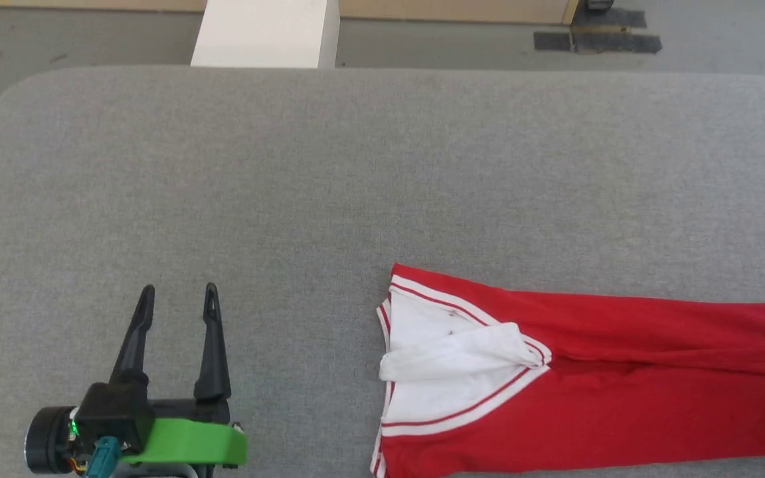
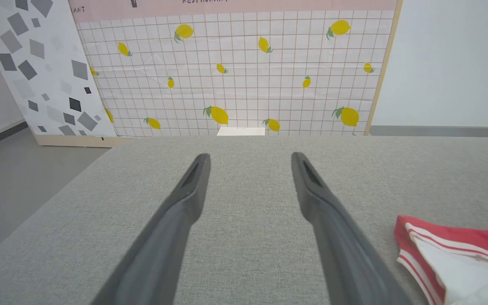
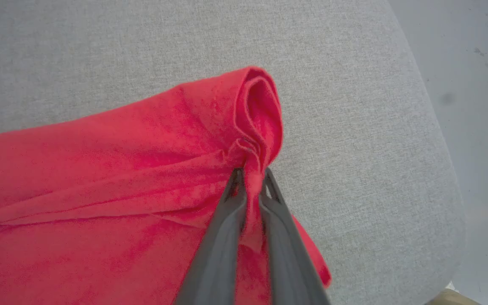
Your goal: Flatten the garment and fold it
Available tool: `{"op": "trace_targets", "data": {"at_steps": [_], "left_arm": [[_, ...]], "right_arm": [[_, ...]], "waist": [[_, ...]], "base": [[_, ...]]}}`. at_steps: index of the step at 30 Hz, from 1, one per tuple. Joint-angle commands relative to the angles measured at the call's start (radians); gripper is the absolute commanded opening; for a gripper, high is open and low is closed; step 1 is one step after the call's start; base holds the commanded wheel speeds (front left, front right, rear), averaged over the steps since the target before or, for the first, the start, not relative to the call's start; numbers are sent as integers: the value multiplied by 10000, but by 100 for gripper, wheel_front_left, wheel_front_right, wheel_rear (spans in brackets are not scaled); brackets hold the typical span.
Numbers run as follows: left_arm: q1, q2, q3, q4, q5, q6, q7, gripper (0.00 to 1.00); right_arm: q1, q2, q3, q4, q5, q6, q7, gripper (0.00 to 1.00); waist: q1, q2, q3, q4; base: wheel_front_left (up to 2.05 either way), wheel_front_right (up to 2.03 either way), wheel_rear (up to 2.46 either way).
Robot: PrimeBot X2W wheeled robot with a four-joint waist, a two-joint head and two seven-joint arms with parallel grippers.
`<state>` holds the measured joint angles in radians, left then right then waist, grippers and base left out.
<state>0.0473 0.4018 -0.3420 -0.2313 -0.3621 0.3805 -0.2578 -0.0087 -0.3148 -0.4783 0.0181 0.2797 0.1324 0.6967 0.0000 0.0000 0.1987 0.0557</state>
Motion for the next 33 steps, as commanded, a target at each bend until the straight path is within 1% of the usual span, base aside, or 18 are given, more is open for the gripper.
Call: {"op": "trace_targets", "data": {"at_steps": [1, 3, 5, 10, 12, 13, 17, 21, 25, 29, 33], "left_arm": [[192, -89, -40, 89, -153, -49, -39, 100], [291, -134, -66, 164, -220, -67, -39, 100], [378, -176, -110, 251, -268, -103, -39, 100], [480, -309, -213, 414, -388, -216, -39, 100], [493, -343, -250, 462, -408, -254, -39, 100], [483, -370, -290, 509, -427, -302, -39, 100], [437, -384, -345, 571, -475, -390, -38, 100], [359, -382, -358, 563, -499, -416, -28, 100], [242, -435, -403, 594, -530, -443, -14, 100], [77, -572, -482, 695, -567, -485, -14, 100], [-59, -716, -534, 852, -597, -546, -20, 100]], "right_arm": [[20, 48, 111, -121, 93, -17, 144, 0], [102, 235, 342, -500, 445, -17, 511, 0], [217, 412, 781, -1057, 773, -17, 958, 0], [468, 1153, 1819, -2628, 1436, -17, 2170, 0], [540, 1323, 2348, -3152, 1605, -17, 2639, 0], [535, 1495, 2904, -3530, 1792, -17, 2994, 0], [246, 1672, 4128, -3895, 2109, -17, 3378, 0], [-322, 1809, 5396, -3794, 2359, -17, 3408, 0], [-1040, 1945, 6388, -3262, 2281, -17, 2898, 0], [-1680, 2073, 7117, -2228, 1939, -17, 2170, 0], [-2305, 2184, 7961, -864, 1477, -17, 1564, 0]], "waist": [[0, 0, -212, -11], [0, 0, -341, -17], [0, 0, -461, -3], [0, 0, -738, 98], [0, 0, -794, 150], [0, 0, -837, 218], [0, 0, -834, 386], [0, 0, -699, 551], [0, 0, -505, 722], [0, 0, -361, 888], [0, 0, -302, 1017]], "base": [[0, 0, 0], [0, 0, 0], [0, 0, 0], [0, 0, 0], [0, 0, 0], [0, 0, 0], [0, 0, 0], [0, 0, 0], [0, 0, 0], [0, 0, 0], [0, 0, 0]]}}
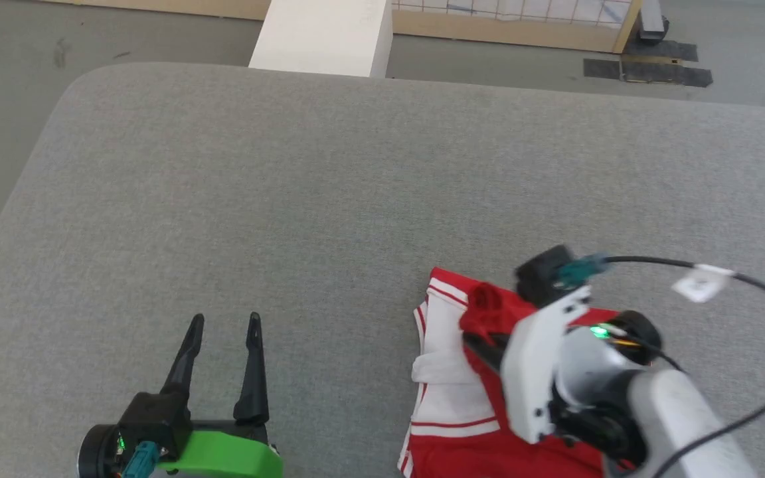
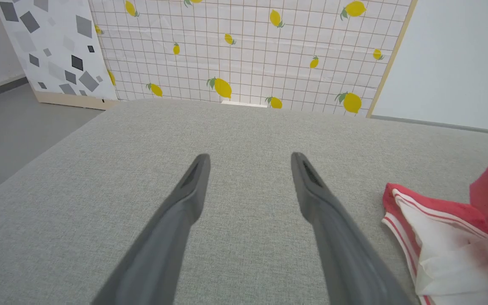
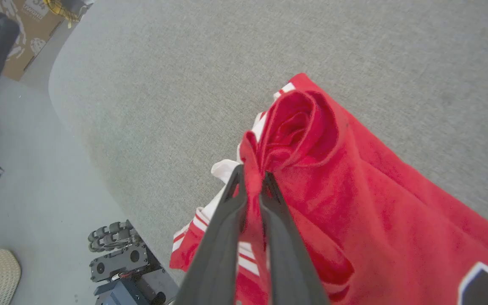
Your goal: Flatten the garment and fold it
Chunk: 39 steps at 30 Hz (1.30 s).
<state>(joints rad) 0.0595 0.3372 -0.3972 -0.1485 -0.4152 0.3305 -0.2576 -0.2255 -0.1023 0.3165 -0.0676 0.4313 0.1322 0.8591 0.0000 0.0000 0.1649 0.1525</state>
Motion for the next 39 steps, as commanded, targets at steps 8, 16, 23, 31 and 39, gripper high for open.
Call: {"op": "trace_targets", "data": {"at_steps": [8, 16, 23, 31, 39], "left_arm": [[-313, -312, -73, 325, -95, -205, -31, 100], [-246, -413, -17, 509, -160, -323, -37, 100], [-183, -295, 96, 289, -37, -278, -39, 100], [-307, -254, 85, -35, 188, -243, -40, 100], [-421, -174, 69, -3, 240, -300, -34, 100]], "right_arm": [[-943, 432, 681, 2700, -1044, -15, -1348, 100], [-1138, 516, 879, 2766, -96, -15, -2084, 100], [-214, -117, -908, 421, -21, -15, -2221, 100], [1996, -387, -4139, -1023, -733, -15, -2458, 100], [2684, 229, -4551, -286, -567, -15, -2360, 100]], "waist": [[0, 0, -8, 231], [0, 0, -156, 78], [0, 0, -27, -254], [0, 0, 381, -427], [0, 0, 634, -364]], "base": [[0, 0, 0], [0, 0, 0], [0, 0, 0], [0, 0, 0], [0, 0, 0]]}}
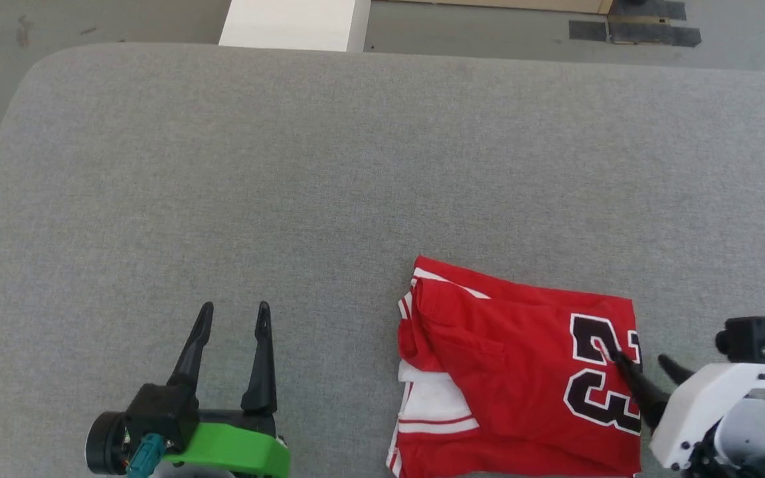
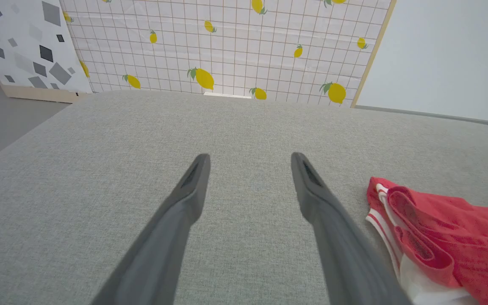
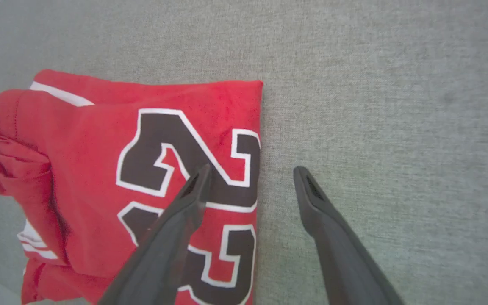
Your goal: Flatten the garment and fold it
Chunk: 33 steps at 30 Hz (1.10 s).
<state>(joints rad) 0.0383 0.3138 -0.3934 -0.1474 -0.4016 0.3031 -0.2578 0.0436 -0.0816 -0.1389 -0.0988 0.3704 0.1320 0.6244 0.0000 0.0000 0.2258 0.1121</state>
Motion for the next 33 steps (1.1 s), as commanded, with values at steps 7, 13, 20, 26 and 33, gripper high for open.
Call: {"op": "trace_targets", "data": {"at_steps": [7, 13, 20, 26, 33], "left_arm": [[-343, 190, -41, -1, 170, -66, 84, 100], [-342, 302, -89, -51, 206, -24, 155, 100], [-227, 368, -15, -80, 124, 24, 158, 100], [-359, 439, 9, -106, 96, -3, 194, 100], [-831, 581, -45, -369, 329, -3, 350, 100]], "right_arm": [[-330, 233, 97, 1355, -64, -13, 2, 100], [-809, 309, 324, 1819, 67, -13, -551, 0], [-1591, 47, 351, 1770, -500, -13, -540, 0], [-2862, -1143, 1031, 2006, -860, -13, -39, 0], [-4474, -2801, 1557, 2387, -973, -13, 283, 0]], "waist": [[0, 0, -2, 236], [0, 0, -564, 56], [0, 0, -902, -623], [0, 0, -804, -1435], [0, 0, -49, -2029]], "base": [[0, 0, 0], [0, 0, 0], [0, 0, 0], [0, 0, 0], [0, 0, 0]]}}
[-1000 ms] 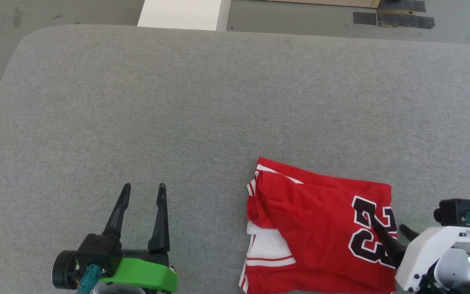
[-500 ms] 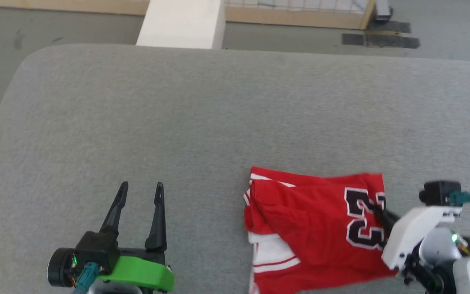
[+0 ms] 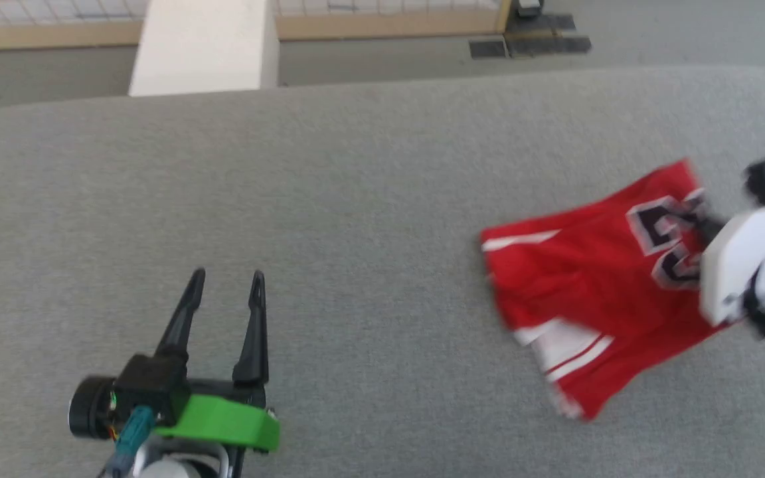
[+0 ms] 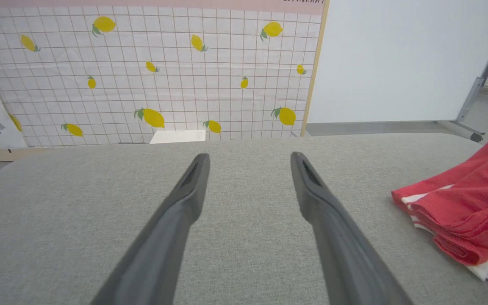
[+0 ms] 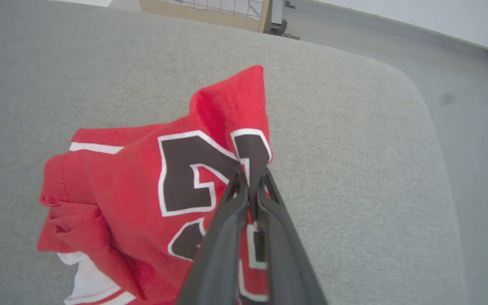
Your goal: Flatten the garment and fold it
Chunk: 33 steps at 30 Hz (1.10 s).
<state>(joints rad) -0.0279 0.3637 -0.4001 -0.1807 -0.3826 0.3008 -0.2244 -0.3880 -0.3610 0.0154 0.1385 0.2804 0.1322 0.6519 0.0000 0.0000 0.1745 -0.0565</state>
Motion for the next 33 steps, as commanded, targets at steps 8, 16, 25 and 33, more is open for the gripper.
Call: {"op": "trace_targets", "data": {"at_steps": [8, 16, 25, 33], "left_arm": [[-1217, 194, -164, -475, 655, 15, 404, 100], [-2252, 407, -105, -998, 1205, 89, 671, 100], [-2992, 634, -78, -1533, 1632, 88, 865, 100], [-3227, 608, -157, -1926, 1699, 52, 770, 100]], "right_arm": [[-1650, -1593, 124, 284, -303, -15, 134, 0], [-2583, -2746, -397, 929, -619, -15, -197, 0], [-3175, -3480, -1380, 1883, -1317, -15, -802, 0], [-3676, -3416, -1515, 2837, -1918, -15, -1587, 0]], "waist": [[0, 0, 1899, -946], [0, 0, 3388, -1248], [0, 0, 4602, -1229], [0, 0, 5186, -1192]], "base": [[0, 0, 0], [0, 0, 0], [0, 0, 0], [0, 0, 0]]}}
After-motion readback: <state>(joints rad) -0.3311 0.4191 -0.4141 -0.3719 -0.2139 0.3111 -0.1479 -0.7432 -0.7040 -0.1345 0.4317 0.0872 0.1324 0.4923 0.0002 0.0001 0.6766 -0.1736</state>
